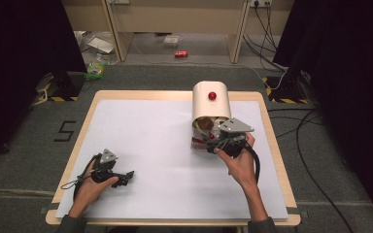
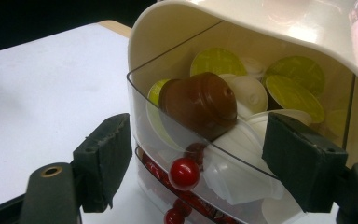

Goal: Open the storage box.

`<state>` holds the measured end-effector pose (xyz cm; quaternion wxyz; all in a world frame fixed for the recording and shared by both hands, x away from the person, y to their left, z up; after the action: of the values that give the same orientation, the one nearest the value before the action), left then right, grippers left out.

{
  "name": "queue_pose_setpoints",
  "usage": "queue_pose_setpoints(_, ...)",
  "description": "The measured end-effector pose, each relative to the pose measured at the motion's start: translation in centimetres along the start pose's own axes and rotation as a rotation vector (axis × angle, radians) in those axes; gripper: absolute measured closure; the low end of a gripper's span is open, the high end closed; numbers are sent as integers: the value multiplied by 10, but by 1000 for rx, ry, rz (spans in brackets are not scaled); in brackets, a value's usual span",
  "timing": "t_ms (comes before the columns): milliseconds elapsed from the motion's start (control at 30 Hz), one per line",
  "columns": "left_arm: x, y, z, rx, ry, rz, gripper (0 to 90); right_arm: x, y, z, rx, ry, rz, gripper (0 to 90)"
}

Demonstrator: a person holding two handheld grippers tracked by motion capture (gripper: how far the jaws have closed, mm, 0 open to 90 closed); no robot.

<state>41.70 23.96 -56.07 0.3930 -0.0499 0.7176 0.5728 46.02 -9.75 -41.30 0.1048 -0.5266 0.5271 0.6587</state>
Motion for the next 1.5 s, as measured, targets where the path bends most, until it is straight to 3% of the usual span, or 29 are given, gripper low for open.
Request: queue_pose_setpoints(1500, 0, 0, 0, 0, 1, -2, 0, 21, 28, 20, -75, 16, 39, 276)
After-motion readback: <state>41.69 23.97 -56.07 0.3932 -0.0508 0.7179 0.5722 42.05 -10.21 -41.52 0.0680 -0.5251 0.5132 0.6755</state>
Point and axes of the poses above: each handheld gripper's, and its own axes: y roughly backward along the jaws, x roughly out of its underside, z roughly to its left, the point moved 8 cm from there along -y, roughly forward along the jaws, and after that the axes turned 8 degrees about z, right-handed, at the moved point
